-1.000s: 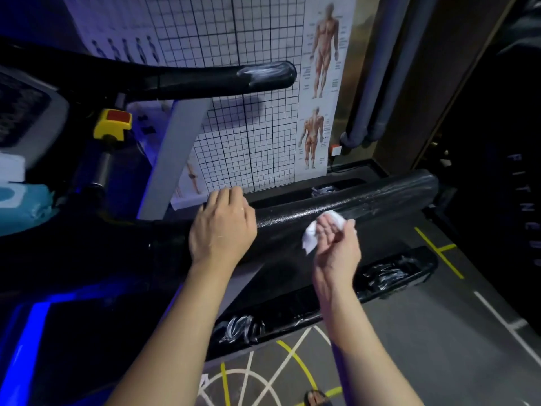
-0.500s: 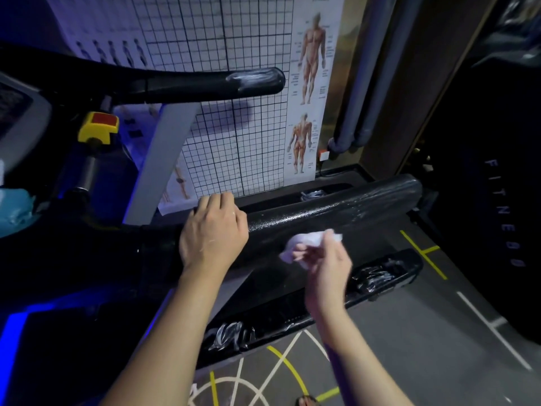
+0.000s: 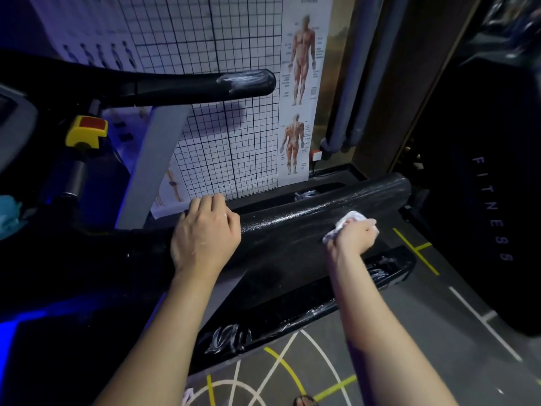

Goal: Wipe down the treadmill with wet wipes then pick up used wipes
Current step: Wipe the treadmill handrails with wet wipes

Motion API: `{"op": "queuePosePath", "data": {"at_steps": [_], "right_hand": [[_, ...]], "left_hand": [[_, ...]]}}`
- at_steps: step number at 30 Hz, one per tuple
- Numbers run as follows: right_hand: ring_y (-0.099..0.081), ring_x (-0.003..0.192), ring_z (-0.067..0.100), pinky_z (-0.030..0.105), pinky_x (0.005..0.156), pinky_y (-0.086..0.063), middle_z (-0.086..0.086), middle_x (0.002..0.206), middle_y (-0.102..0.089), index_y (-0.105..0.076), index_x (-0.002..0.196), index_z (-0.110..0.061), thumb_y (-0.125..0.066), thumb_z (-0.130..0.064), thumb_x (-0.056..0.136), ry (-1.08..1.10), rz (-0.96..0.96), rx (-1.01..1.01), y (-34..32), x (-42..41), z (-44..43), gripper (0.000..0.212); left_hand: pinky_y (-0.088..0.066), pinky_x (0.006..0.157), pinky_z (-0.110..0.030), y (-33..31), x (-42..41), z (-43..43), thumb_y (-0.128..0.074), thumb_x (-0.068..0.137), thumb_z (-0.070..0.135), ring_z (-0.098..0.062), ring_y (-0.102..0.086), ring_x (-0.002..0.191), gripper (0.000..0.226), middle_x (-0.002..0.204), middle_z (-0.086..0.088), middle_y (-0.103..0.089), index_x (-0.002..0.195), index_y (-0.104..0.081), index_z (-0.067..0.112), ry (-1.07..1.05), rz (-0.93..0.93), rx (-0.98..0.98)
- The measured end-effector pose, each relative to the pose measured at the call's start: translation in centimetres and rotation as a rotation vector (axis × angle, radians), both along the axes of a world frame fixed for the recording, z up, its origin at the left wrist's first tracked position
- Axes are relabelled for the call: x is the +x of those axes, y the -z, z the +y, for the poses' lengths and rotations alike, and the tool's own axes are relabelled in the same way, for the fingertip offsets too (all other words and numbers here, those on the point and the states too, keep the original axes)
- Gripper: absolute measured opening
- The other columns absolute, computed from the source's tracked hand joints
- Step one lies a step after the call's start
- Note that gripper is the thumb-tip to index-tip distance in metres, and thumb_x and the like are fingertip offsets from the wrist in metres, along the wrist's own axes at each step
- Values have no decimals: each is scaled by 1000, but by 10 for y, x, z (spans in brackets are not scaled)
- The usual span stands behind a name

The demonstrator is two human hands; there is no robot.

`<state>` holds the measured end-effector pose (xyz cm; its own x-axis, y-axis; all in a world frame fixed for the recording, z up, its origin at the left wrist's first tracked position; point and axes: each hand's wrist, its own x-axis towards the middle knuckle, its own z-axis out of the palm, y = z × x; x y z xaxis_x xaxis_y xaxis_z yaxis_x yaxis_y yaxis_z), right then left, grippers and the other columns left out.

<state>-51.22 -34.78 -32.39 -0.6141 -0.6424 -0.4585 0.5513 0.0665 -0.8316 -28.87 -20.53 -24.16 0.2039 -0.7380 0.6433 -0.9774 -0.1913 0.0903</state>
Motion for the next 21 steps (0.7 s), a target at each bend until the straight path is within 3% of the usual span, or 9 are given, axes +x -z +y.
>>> {"op": "queuePosePath", "data": {"at_steps": [2,4,6,7,10,13,15,18,21], "right_hand": [[-44,44,19,17,44,-34,7,54,-51,-46,65,-13,-32,-40,105,-26,-27,34,-16,-21,-2,51],[-47,42,13,19,42,-33,0,53,-53,-47,65,-12,-32,-33,107,-106,55,6,-35,-28,15,50],[-55,58,8,27,59,-42,-5,67,-60,-55,74,-15,-39,-36,107,-151,297,-33,-45,-24,42,42],[-56,62,9,29,65,-43,-5,69,-62,-56,73,-17,-43,-37,105,-162,360,-107,-49,-18,58,40],[-59,55,23,31,58,-50,9,59,-65,-57,66,-5,-45,-30,107,-338,444,-363,-48,14,102,50],[-64,61,38,50,63,-56,17,67,-66,-63,73,-5,-47,-39,107,-627,528,-502,-44,58,129,51],[-65,73,32,50,70,-54,6,75,-68,-69,77,-14,-48,-45,104,-716,779,-545,-46,81,133,46],[-55,85,27,40,76,-47,5,80,-58,-73,73,-15,-56,-39,99,-590,1417,-523,-57,97,124,39],[-61,97,26,37,101,-41,5,96,-69,-77,99,-14,-54,-27,102,-577,1658,-731,-49,100,112,27]], "left_hand": [[-46,58,-43,-1,-1,0,-50,91,16,-34,-58,72,14,72,-12,-59,82,-57,8,-3,-3,9],[-46,58,-43,-2,-1,1,-49,91,16,-34,-58,71,15,71,-12,-58,81,-56,8,-10,-1,16],[-47,58,-43,-3,-2,2,-47,91,17,-34,-59,72,15,72,-12,-59,82,-56,8,-21,6,30],[-47,58,-43,-4,-3,2,-47,90,17,-34,-59,72,15,72,-12,-60,84,-57,8,-27,16,41],[-49,58,-44,-6,-4,4,-50,90,12,-37,-62,74,11,75,-16,-63,93,-59,7,-40,75,75],[-48,50,-43,-8,-6,7,-62,84,4,-41,-65,70,20,75,-23,-64,104,-61,3,-49,125,84],[-48,49,-42,-9,-7,8,-63,84,3,-43,-66,69,24,77,-25,-66,108,-61,3,-53,148,81],[-48,50,-44,-10,-7,8,-54,86,9,-46,-66,69,26,79,-28,-66,110,-60,3,-45,171,60],[-49,49,-44,-10,-7,9,-53,86,10,-46,-66,69,26,79,-29,-66,110,-59,3,-30,175,41]]}}
